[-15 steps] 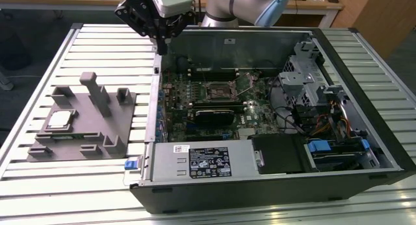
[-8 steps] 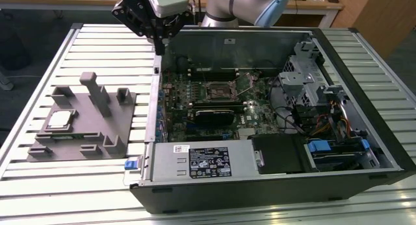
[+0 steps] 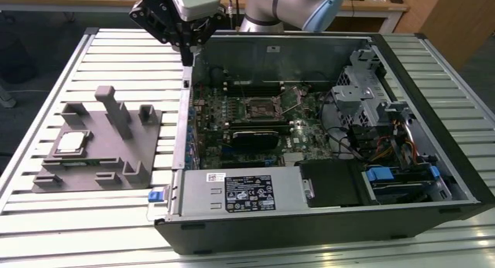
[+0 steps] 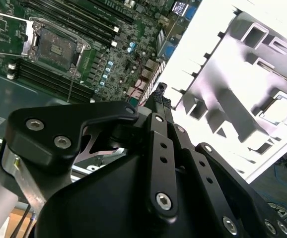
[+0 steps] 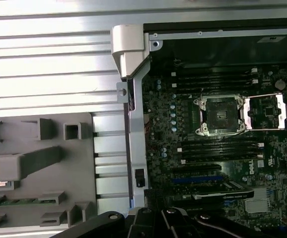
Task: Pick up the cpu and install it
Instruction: 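Reach for the cpu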
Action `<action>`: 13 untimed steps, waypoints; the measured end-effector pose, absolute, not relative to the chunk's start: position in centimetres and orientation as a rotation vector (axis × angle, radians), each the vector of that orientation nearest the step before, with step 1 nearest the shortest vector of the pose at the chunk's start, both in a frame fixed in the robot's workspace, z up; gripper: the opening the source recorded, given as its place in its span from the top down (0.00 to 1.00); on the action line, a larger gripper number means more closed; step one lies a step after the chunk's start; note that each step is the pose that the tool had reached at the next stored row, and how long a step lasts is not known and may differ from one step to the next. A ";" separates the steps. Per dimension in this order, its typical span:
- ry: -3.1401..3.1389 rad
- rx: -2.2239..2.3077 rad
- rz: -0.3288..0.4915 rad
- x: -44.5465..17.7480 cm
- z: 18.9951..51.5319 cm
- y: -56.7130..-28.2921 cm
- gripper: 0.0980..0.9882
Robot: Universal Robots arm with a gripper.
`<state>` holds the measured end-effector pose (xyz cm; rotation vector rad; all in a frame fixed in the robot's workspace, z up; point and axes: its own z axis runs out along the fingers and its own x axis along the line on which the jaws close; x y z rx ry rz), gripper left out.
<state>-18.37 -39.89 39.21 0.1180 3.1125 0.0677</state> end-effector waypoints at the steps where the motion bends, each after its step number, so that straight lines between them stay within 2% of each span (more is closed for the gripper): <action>1: 3.113 0.118 0.068 -18.4 39.2 -39.9 0.99; 13: 3.112 0.118 0.068 -19.3 39.2 -39.9 0.99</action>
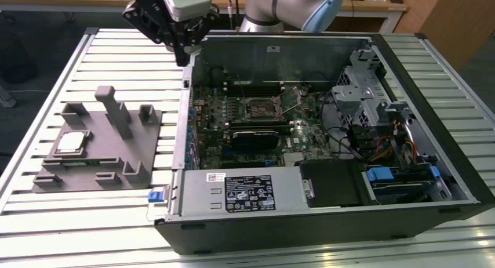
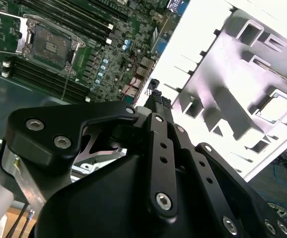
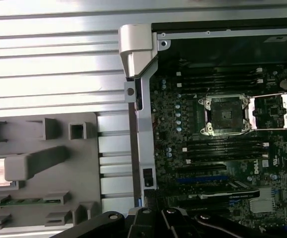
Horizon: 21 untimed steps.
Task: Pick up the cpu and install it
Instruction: 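Reach for the cpu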
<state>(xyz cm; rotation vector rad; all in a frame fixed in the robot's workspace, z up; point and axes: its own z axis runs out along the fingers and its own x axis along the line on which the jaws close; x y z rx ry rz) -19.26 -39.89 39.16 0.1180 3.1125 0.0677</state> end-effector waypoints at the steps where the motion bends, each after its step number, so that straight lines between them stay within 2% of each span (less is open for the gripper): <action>1: 3.112 0.118 0.068 -19.3 39.2 -39.9 0.99; 21: 3.112 0.118 0.068 -20.6 39.1 -39.9 0.99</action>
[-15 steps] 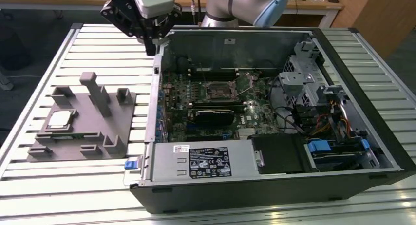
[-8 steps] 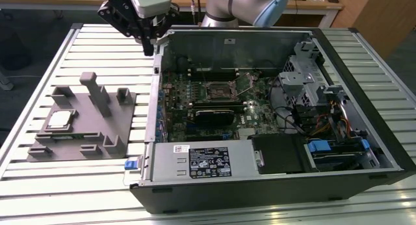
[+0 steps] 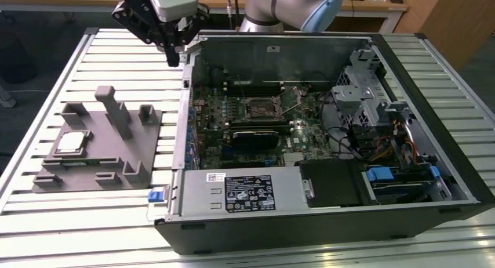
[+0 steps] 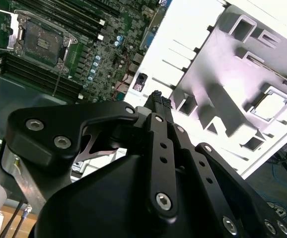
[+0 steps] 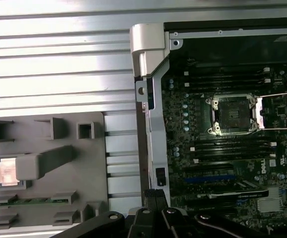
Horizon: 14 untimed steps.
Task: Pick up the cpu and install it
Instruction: 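Reach for the cpu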
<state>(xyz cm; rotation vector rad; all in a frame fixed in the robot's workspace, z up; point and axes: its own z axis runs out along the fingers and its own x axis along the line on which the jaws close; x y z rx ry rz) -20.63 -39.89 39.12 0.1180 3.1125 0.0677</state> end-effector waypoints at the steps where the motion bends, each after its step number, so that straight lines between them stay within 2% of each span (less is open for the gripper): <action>1: 3.113 0.118 0.068 -20.7 39.1 -39.9 0.99; 14: 3.113 0.118 0.068 -22.2 39.0 -39.9 0.99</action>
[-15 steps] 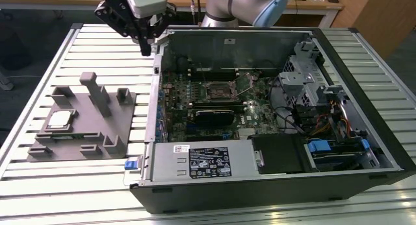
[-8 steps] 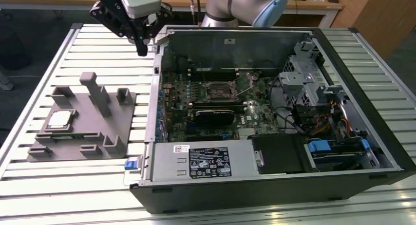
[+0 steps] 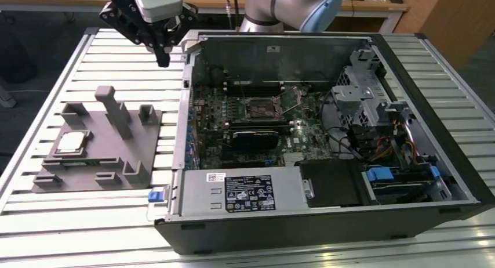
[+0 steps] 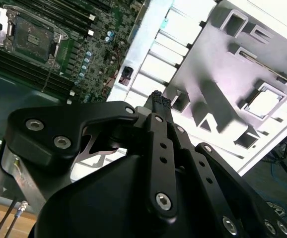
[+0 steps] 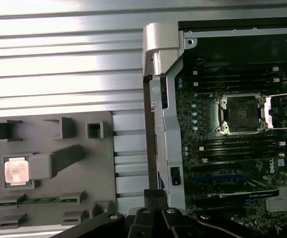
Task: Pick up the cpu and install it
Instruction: 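Reach for the cpu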
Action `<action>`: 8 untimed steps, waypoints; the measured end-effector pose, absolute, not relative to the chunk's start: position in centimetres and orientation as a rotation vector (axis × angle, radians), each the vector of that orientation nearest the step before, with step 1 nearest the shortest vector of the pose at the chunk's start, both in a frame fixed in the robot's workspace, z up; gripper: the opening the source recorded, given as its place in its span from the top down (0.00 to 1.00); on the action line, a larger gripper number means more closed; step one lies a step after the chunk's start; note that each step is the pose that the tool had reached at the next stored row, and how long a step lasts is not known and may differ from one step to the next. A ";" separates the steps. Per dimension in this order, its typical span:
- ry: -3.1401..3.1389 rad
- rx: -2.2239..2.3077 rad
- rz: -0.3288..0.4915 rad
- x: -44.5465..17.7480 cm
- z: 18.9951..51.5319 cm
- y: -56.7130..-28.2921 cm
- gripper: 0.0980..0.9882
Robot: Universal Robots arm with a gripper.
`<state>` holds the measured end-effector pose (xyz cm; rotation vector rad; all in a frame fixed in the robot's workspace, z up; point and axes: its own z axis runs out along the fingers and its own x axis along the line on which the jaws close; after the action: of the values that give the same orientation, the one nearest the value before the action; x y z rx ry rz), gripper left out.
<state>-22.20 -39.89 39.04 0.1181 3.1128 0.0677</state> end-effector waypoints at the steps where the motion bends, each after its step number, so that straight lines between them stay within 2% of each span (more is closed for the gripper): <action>1: 3.113 0.118 0.068 -22.3 39.0 -39.9 0.99; 8: 3.114 0.118 0.068 -23.1 39.0 -39.9 0.99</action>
<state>-23.09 -39.89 38.98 0.1181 3.1135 0.0676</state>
